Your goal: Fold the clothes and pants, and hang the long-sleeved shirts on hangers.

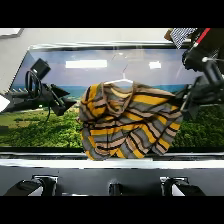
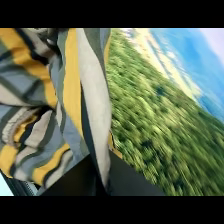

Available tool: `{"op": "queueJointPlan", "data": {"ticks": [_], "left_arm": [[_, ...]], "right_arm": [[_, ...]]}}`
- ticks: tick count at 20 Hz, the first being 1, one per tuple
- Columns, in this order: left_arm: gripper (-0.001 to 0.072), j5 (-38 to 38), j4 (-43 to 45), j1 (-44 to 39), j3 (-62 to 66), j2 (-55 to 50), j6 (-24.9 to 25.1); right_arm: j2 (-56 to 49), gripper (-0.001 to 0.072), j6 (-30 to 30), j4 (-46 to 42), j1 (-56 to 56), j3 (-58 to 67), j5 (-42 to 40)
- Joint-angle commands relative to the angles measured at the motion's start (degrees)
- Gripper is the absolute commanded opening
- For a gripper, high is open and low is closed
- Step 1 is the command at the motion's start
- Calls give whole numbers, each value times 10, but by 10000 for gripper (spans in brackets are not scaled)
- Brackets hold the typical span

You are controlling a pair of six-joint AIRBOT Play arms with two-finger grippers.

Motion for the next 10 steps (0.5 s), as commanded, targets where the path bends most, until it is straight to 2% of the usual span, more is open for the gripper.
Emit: {"op": "queueJointPlan", "data": {"ticks": [1, 3, 5, 6, 10], "left_arm": [[518, 33, 0, 11, 0, 3, -162], [517, 31, 0, 15, 0, 4, -223], [514, 29, 0, 15, 0, 5, -256], [512, 27, 0, 15, 0, 5, -263], [508, 17, -2, 15, 0, 5, -264]], "right_arm": [[86, 22, 126, -87, 0, 0, -30], [137, 22, 208, -131, 0, 0, -47], [185, 24, 317, -179, 0, 0, -68], [207, 24, 372, -204, 0, 0, -76], [261, 23, 483, -354, 0, 10, -47]]}}
